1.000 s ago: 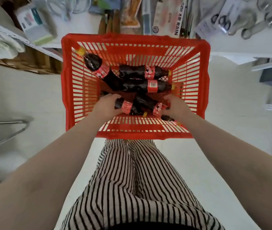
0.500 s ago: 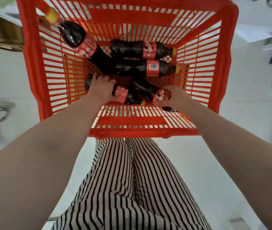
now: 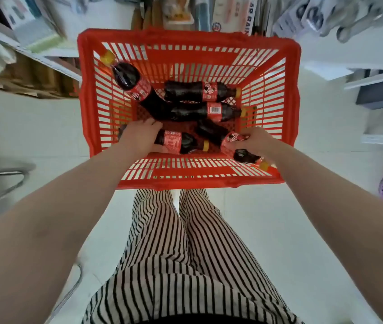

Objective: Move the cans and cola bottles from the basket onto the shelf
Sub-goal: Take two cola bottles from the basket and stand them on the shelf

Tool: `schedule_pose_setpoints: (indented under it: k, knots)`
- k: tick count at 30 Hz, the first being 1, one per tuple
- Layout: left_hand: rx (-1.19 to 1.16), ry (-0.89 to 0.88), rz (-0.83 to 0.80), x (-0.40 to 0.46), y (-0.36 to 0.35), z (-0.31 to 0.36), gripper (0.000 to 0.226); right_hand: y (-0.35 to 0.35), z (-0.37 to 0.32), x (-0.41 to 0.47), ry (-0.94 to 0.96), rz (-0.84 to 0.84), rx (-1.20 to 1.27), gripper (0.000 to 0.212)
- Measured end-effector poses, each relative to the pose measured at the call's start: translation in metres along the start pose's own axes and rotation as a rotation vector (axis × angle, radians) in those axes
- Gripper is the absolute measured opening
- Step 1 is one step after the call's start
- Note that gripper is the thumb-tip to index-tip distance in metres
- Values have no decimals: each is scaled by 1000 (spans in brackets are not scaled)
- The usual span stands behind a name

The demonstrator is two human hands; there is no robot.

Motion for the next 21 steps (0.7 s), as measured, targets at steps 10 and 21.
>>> schedule_pose_setpoints:
  k: [10,21]
  knots:
    - [-716,106,354,-84,118,30,50,19,2,-131,-145,-88,864,54]
    - [-988,-8,317,-102,191,123,41,-10,31,-231,-17,-107,1345,58]
Point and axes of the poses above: each hand's wrist, its own x-axis towards the middle knuckle, its own y-axis out of the back of the hand, z = x × y, the point moved 2 cm from there along x, towards the middle knuckle, and after that the axes turned 11 degrees about -y, right-handed, at the moved point
